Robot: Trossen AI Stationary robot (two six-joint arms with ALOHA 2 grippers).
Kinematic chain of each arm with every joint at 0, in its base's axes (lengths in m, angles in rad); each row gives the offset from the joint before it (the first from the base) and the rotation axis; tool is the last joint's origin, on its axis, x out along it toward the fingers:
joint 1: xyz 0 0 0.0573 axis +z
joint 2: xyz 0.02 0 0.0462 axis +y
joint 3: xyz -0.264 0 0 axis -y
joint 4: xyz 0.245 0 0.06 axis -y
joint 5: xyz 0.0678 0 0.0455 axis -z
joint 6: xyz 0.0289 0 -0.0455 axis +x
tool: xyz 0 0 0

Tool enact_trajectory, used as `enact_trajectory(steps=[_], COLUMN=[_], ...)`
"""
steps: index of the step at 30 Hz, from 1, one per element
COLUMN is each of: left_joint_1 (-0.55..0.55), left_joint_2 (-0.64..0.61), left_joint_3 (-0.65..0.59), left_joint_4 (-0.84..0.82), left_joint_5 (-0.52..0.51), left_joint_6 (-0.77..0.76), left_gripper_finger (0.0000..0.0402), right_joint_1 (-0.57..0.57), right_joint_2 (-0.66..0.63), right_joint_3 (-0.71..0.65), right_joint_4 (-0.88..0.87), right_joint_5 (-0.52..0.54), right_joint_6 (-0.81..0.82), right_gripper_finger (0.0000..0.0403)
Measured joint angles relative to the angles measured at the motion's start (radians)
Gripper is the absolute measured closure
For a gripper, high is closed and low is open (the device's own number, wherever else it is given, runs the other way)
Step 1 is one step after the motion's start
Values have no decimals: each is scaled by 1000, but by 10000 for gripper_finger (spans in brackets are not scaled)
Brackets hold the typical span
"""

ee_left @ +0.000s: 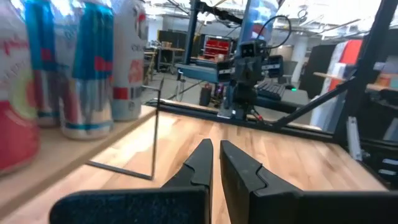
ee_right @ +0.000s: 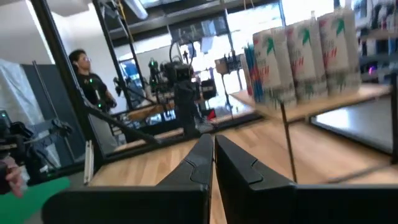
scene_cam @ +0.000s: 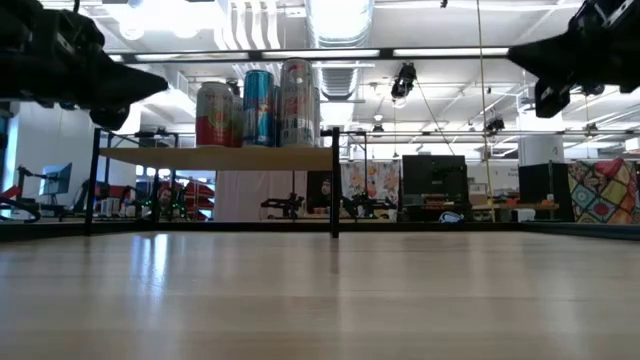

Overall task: Place canned beverage on shelf
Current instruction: Return to Home Position

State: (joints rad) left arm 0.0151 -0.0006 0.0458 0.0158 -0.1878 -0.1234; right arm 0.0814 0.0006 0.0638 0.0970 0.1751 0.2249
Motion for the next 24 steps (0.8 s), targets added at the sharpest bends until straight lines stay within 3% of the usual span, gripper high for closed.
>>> enact_trajectory(steps=[9, 16, 24], left_joint_1=[0, 0, 0], left_joint_2=[0, 20, 40], left_joint_3=[-35, -35, -35], left_joint_4=[31, 3, 1], left_joint_5=[29, 184, 199], left_joint_6=[-1, 18, 12], left_gripper_finger=[401, 401, 401], right_joint_1=[1, 1, 1], right_joint_2=[7, 14, 29], right_joint_3=[-51, -51, -52], right_joint_4=[36, 5, -45], right_joint_5=[-53, 9, 8], right_joint_6=[38, 6, 178], right_gripper_finger=[394, 394, 394])
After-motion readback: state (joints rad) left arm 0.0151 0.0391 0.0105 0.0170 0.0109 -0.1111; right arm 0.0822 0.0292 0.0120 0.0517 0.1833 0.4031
